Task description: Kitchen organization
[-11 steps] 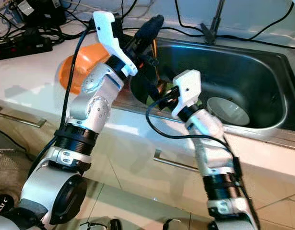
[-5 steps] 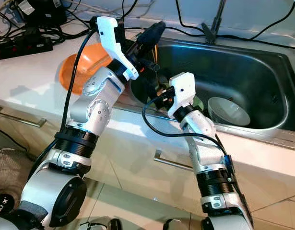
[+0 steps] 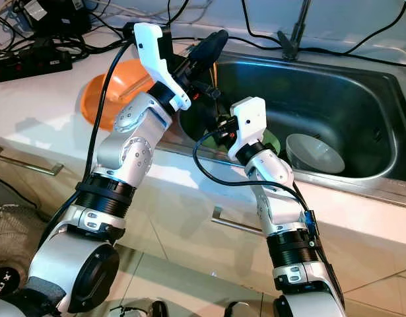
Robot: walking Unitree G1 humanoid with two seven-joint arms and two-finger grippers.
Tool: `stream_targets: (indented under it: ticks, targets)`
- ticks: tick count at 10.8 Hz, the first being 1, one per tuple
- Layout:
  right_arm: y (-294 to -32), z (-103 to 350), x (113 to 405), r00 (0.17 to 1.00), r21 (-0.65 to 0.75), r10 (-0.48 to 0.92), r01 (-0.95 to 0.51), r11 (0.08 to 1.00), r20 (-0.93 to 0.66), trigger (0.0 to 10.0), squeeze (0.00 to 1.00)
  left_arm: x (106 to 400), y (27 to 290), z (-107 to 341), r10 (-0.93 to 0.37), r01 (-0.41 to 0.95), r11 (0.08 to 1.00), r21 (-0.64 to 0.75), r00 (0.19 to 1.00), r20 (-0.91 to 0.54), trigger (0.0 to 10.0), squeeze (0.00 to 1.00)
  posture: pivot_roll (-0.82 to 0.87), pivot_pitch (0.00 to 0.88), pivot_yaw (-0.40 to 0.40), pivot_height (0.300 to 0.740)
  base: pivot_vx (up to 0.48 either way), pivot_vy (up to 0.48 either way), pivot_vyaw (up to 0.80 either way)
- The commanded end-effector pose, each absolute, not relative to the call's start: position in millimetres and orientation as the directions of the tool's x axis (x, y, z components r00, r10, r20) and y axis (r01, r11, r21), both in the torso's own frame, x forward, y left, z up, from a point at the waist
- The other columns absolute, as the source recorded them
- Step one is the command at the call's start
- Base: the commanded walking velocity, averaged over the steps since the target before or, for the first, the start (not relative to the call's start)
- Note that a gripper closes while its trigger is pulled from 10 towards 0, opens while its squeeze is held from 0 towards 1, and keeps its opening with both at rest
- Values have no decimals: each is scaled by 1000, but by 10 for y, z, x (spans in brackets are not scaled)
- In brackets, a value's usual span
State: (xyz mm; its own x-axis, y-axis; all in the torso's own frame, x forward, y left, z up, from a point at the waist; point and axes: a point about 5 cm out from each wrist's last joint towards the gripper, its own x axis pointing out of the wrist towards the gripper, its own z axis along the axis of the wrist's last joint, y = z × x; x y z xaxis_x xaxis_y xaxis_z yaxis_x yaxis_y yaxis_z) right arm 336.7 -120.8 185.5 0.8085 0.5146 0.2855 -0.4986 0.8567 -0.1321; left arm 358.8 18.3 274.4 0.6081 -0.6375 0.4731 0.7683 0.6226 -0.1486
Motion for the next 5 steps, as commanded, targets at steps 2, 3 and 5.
stream_targets:
  ticks: [2, 3, 5]
  targets:
    - [-1201, 1882, 3385, 805, -140, 515, -497, 857, 295, 0, 0, 3564, 141, 2786, -644, 778, 613, -137, 593, 483, 10000, 0, 38, 76, 80, 740, 0, 0, 0]
    - [-1204, 1877, 3392, 806, -141, 513, -494, 858, 295, 0, 0, 3566, 144, 2792, -643, 778, 613, -137, 593, 484, 10000, 0, 40, 77, 80, 740, 0, 0, 0]
    - [-1210, 1870, 3402, 810, -139, 507, -489, 861, 294, 0, 0, 3569, 149, 2798, -643, 777, 614, -136, 593, 485, 10000, 0, 42, 79, 80, 740, 0, 0, 0]
